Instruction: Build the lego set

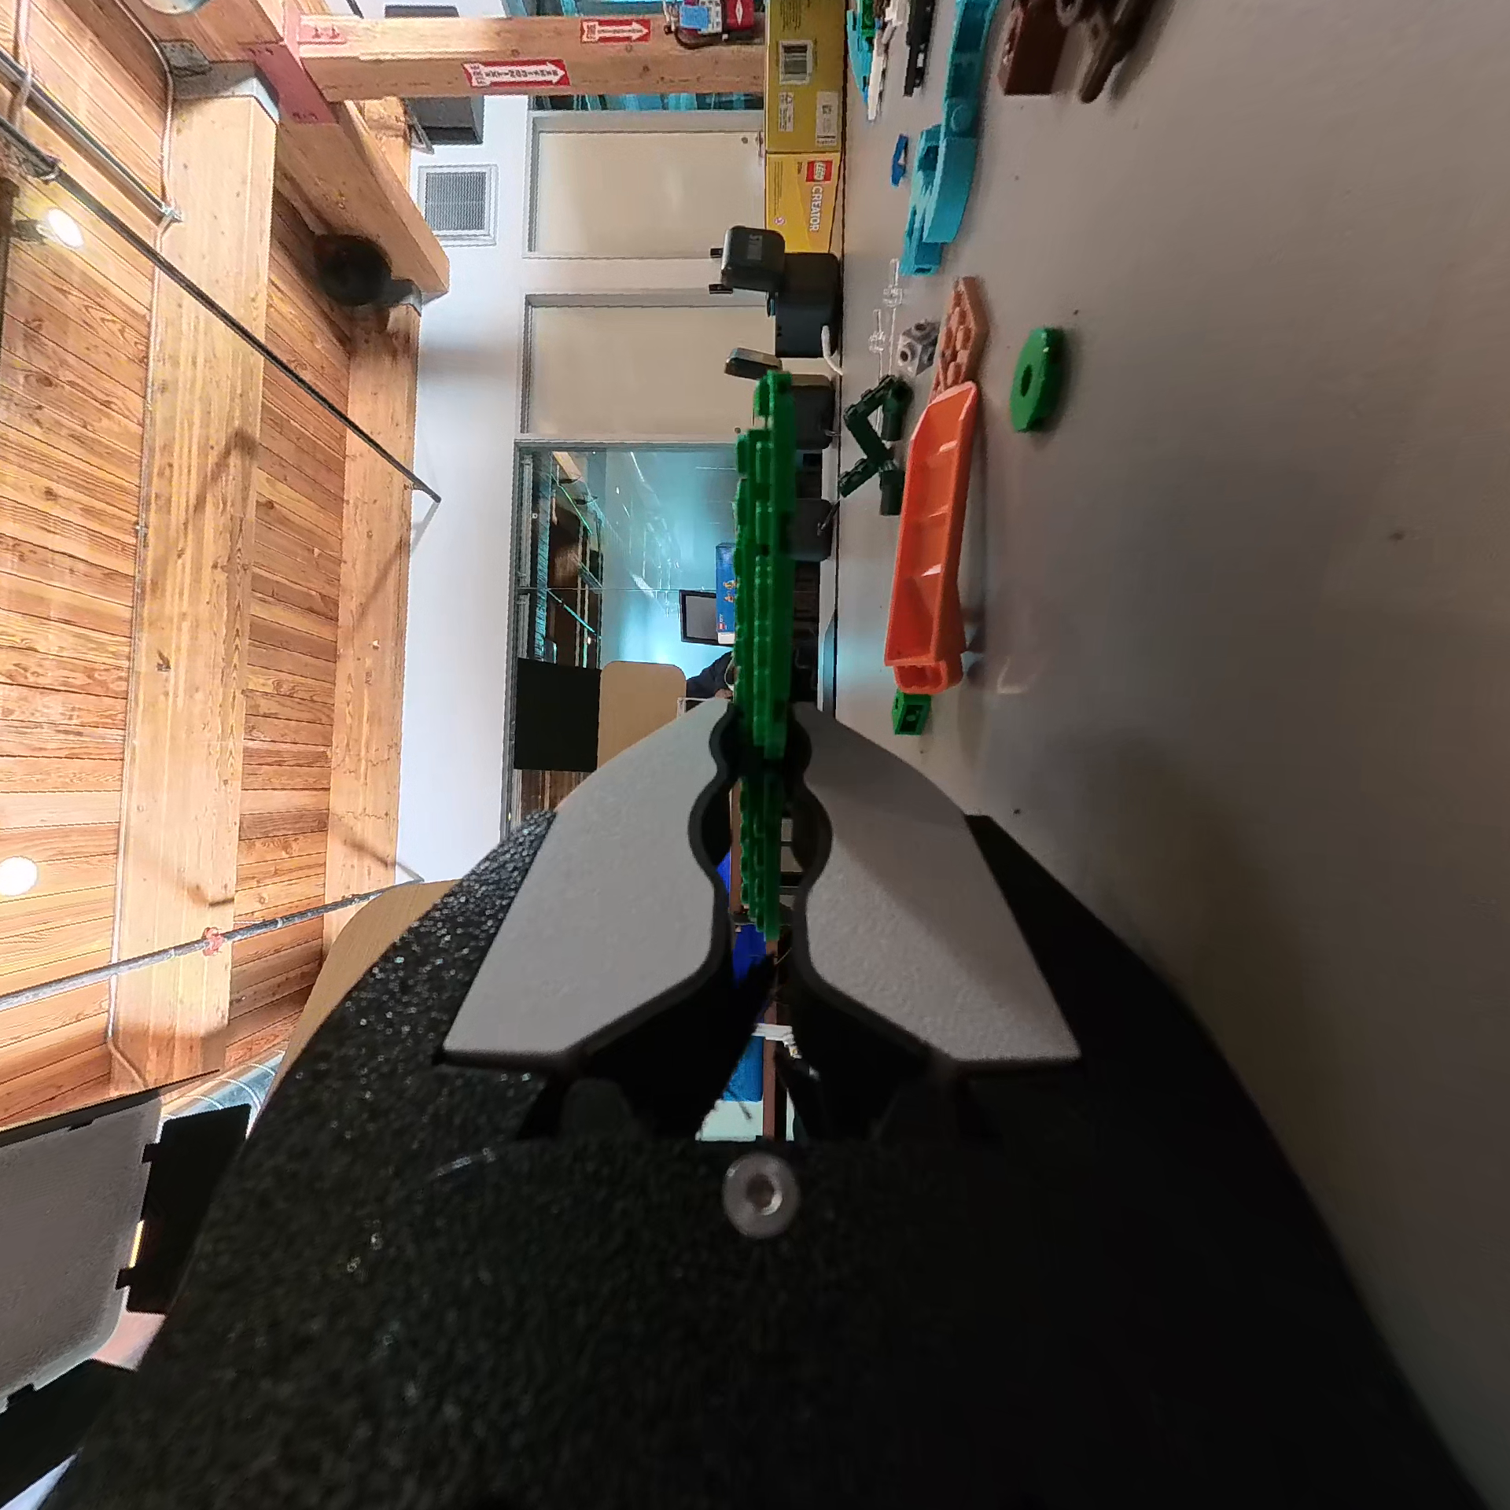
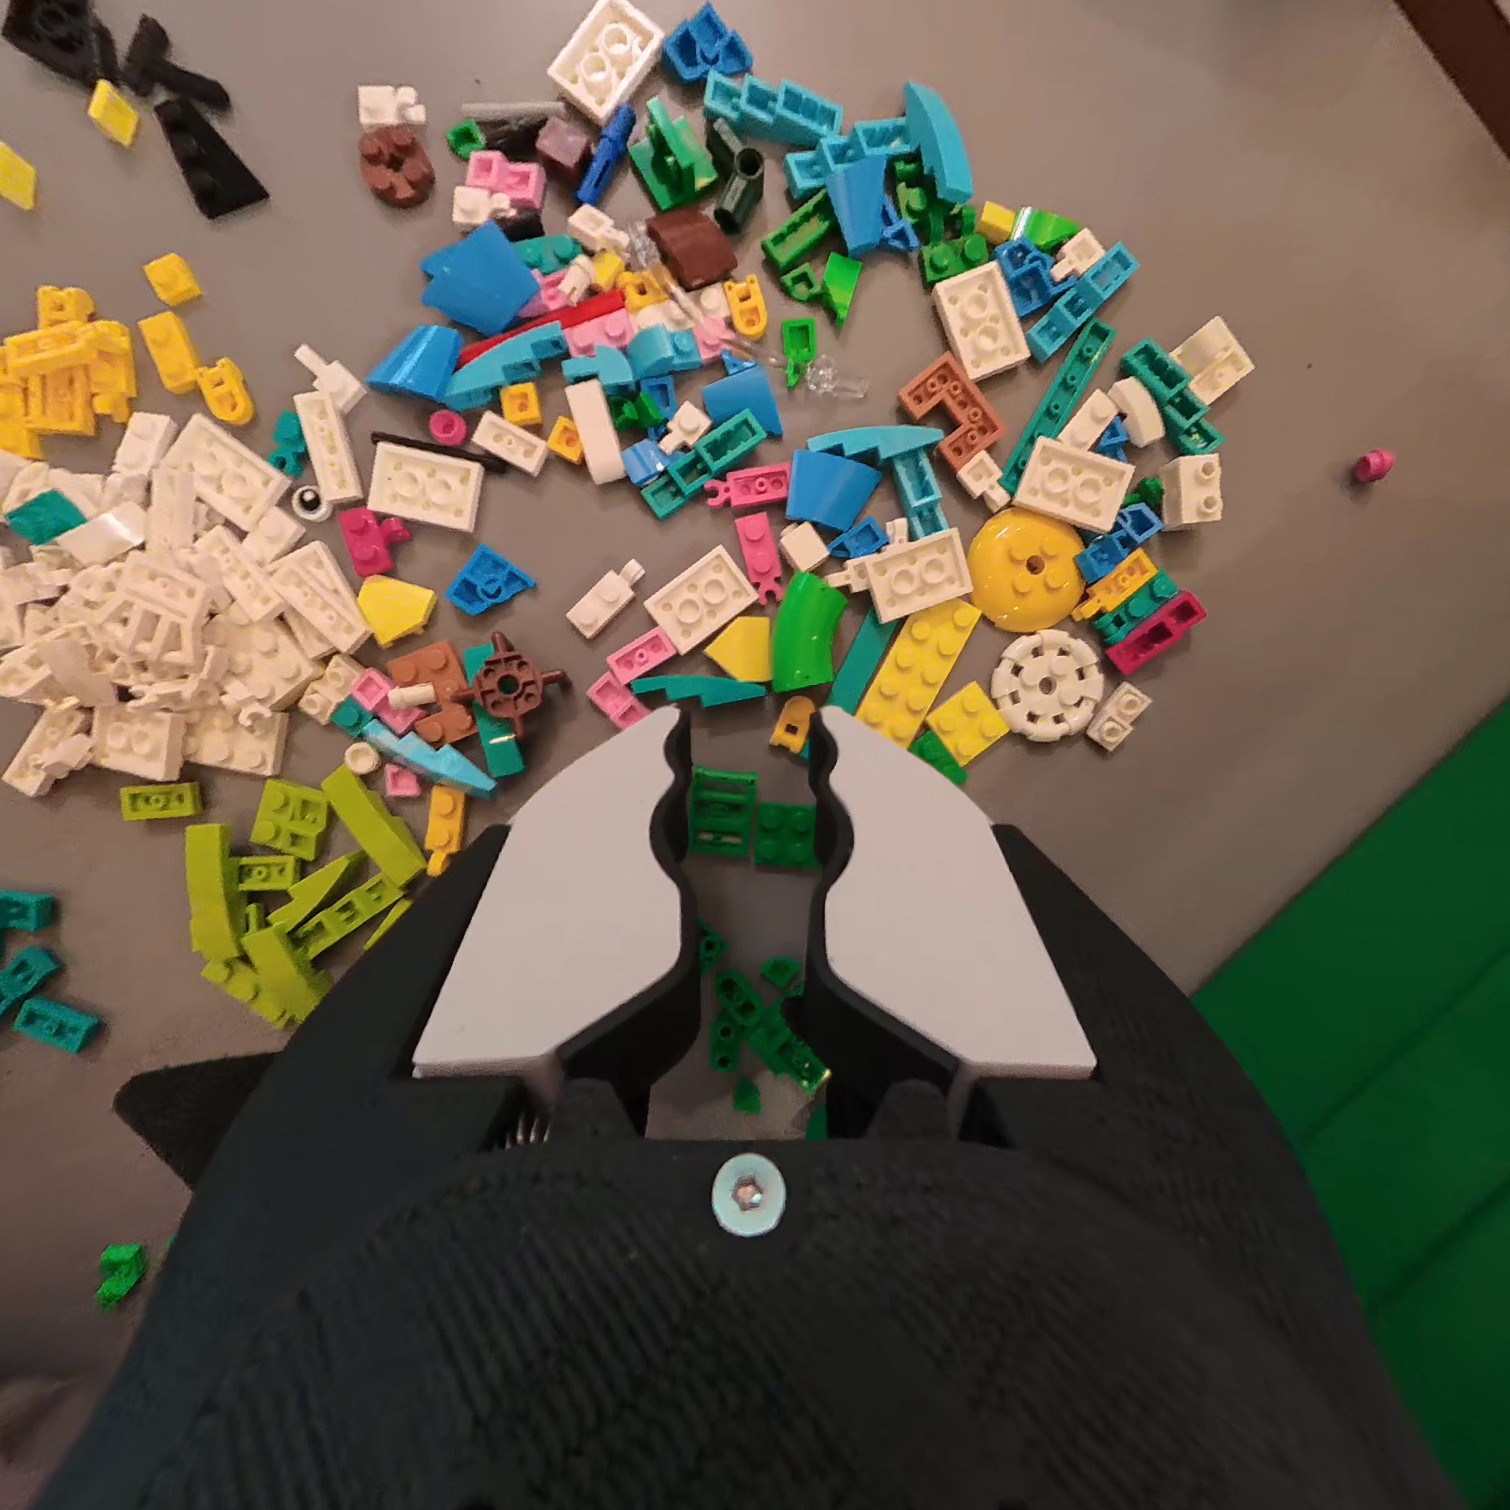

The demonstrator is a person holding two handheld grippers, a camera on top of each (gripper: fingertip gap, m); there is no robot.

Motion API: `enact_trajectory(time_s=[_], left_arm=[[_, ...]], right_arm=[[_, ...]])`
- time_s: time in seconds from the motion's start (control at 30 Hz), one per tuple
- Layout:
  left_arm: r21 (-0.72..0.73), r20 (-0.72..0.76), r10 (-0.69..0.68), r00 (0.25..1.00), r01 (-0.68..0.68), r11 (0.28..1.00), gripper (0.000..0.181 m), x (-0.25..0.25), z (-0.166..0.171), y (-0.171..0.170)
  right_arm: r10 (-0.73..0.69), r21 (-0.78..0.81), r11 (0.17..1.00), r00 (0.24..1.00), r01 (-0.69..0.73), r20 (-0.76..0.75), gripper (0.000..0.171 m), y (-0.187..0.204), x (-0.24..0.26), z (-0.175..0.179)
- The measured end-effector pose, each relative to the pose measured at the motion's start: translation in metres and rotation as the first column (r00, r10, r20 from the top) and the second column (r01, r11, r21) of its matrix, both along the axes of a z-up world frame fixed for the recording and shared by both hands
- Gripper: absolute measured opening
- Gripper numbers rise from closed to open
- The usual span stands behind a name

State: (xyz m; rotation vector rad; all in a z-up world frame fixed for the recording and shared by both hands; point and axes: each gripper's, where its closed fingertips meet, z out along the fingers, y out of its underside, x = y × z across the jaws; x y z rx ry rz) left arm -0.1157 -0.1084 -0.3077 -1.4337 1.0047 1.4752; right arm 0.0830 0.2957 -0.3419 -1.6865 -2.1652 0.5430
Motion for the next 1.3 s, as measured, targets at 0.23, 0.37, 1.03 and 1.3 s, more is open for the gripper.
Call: enact_trajectory(time_s=[0.23,0.37,1.03,1.3], left_arm=[[-0.001,0.002,0.001,1.0,-0.001,1.0,0.009,0.0,0.0,0.0],[-0.001,0.001,0.001,1.0,-0.001,1.0,0.009,0.0,0.0,0.0],[-0.003,-0.002,0.002,1.0,-0.002,1.0,0.009,-0.001,0.0,0.0],[-0.004,0.002,0.001,1.0,-0.001,1.0,0.008,-0.001,0.0,0.0]], right_arm=[[0.114,-0.13,0.985,0.993,-0.11,0.029,0.021,-0.035,0.008,0.006],[0.158,-0.091,0.984,0.987,-0.156,0.016,0.019,-0.044,-0.001,0.008],[0.014,-0.02,1.0,0.979,-0.019,-0.202,0.034,-0.032,-0.065,0.009],[0.017,-0.064,0.998,0.989,-0.027,-0.147,0.035,-0.037,-0.064,-0.007]])
